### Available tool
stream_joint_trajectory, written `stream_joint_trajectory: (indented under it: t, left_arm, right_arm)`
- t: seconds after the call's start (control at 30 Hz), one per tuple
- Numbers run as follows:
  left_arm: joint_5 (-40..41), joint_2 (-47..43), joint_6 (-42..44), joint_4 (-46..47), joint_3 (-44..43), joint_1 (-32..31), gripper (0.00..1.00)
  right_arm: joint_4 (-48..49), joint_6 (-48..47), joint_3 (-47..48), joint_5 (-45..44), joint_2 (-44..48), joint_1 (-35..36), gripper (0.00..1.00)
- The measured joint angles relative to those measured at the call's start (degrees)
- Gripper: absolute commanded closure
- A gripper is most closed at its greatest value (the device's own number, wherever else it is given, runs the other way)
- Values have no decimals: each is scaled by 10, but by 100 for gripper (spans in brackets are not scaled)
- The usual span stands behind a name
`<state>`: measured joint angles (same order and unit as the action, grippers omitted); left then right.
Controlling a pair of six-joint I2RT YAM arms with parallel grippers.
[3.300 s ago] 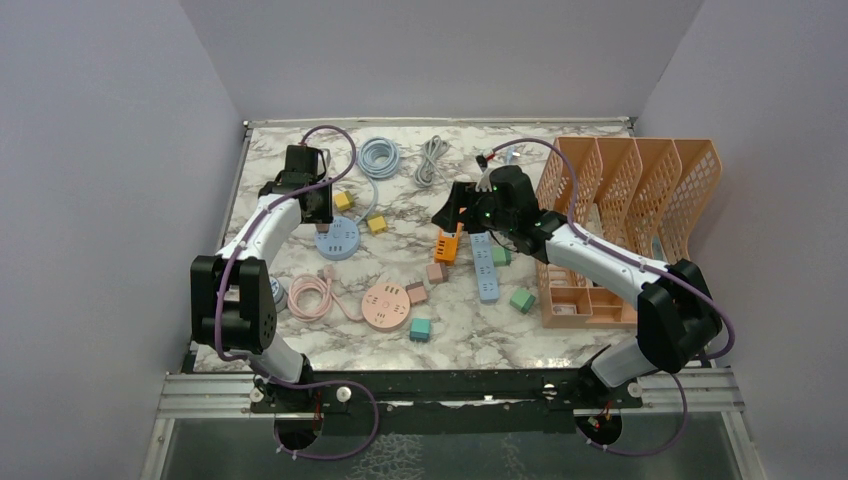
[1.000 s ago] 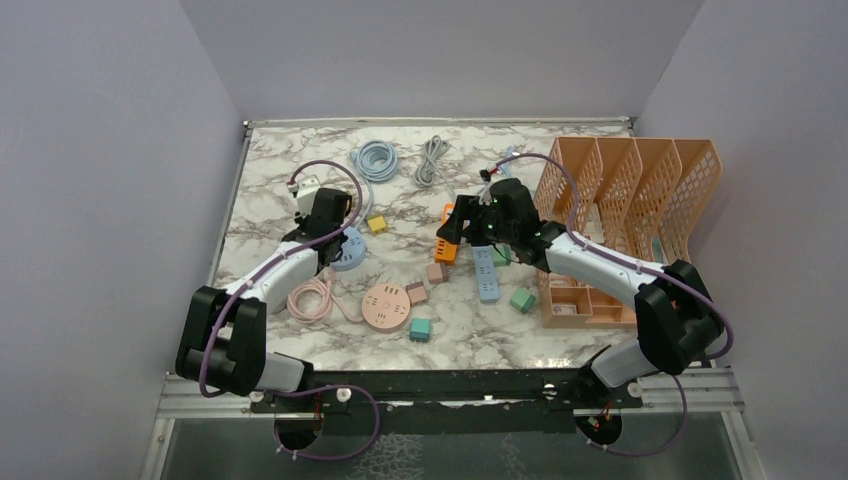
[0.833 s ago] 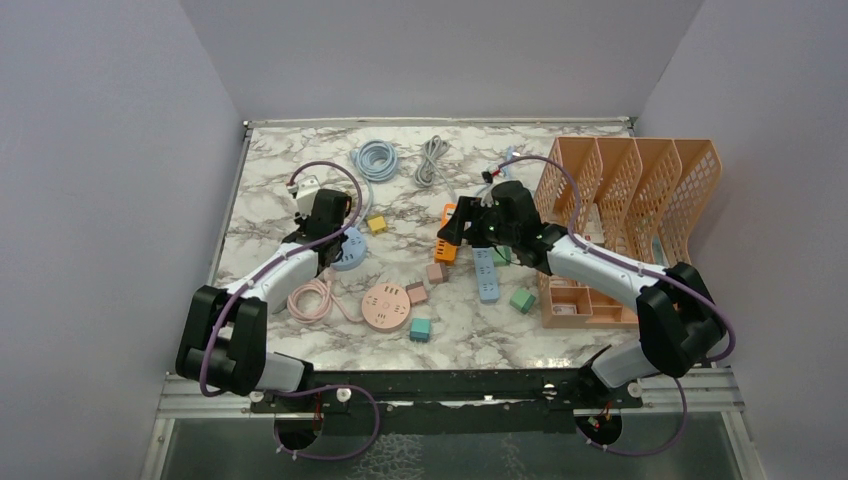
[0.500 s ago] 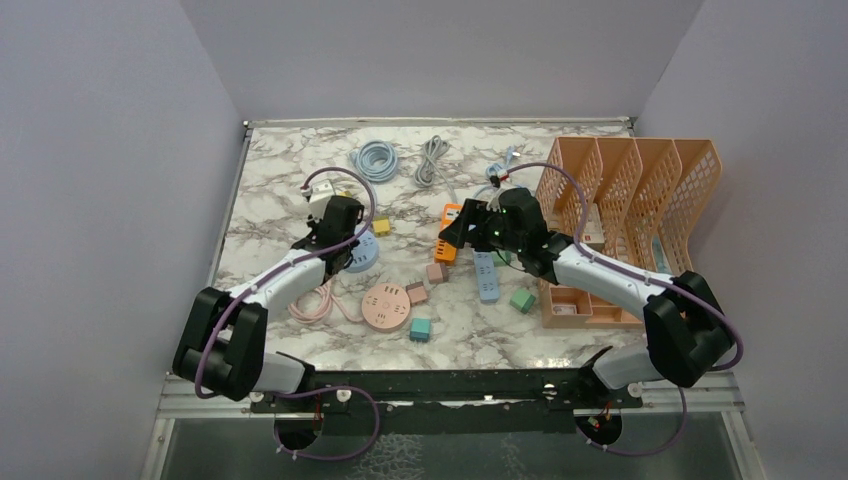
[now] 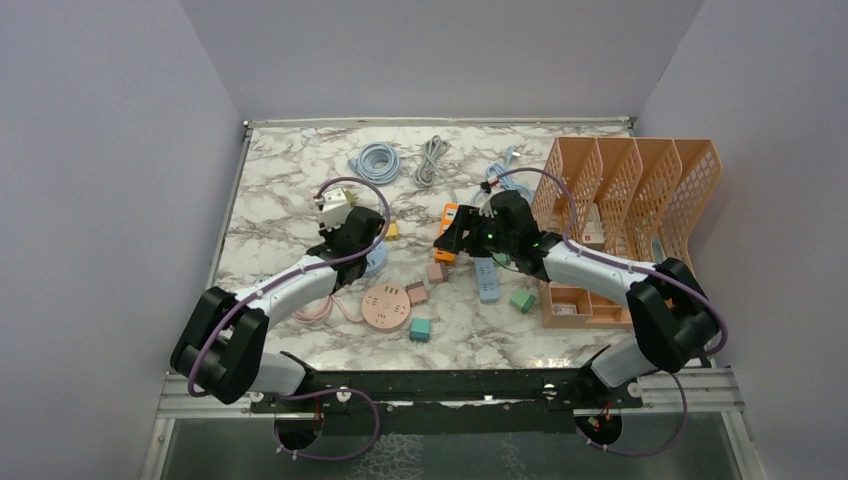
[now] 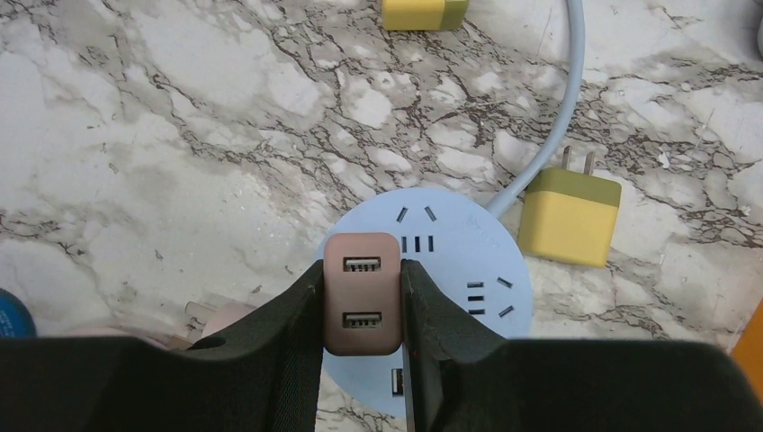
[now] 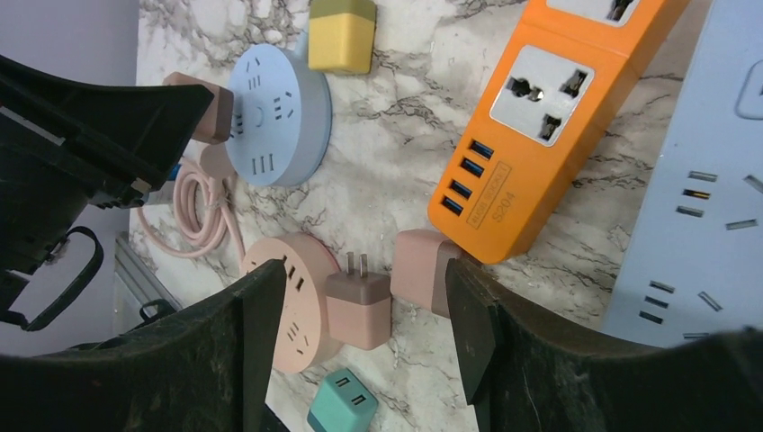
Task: Insert the plug
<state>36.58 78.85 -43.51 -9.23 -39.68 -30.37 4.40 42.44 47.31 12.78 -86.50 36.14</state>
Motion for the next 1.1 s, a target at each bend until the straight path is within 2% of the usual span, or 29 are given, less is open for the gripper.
stream_joint_trajectory:
  t: [0.1, 0.33, 0.43, 0.5, 0.67, 0.8, 0.9, 1.1]
  left_arm:
    - [38, 18, -6, -17, -13, -24, 100]
    - [89, 60, -52, -59, -26, -79, 100]
    - [96, 66, -74, -61, -26, -83, 100]
    - [100, 68, -81, -63, -26, -84, 91]
    - [97, 62, -87, -85, -44, -85, 54]
    - [33, 54, -82, -155, -57, -87, 33]
    - [-12, 41, -70, -204, -83, -80, 27]
    - [-95, 6, -33, -239, -132, -12, 26]
  right_arm:
    - [-2, 9, 5, 0, -19, 9, 36]
    - [-1, 37, 10, 0, -37, 18, 37]
    - [0, 43, 10, 0, -38, 18, 37]
    - [0, 46, 10, 0, -39, 18, 37]
    - [2, 54, 10, -2, -39, 18, 37]
    - [-7, 55, 10, -16, -36, 18, 37]
    - [-16, 56, 10, -29, -24, 18, 37]
    - [-26, 65, 7, -44, 20, 18, 37]
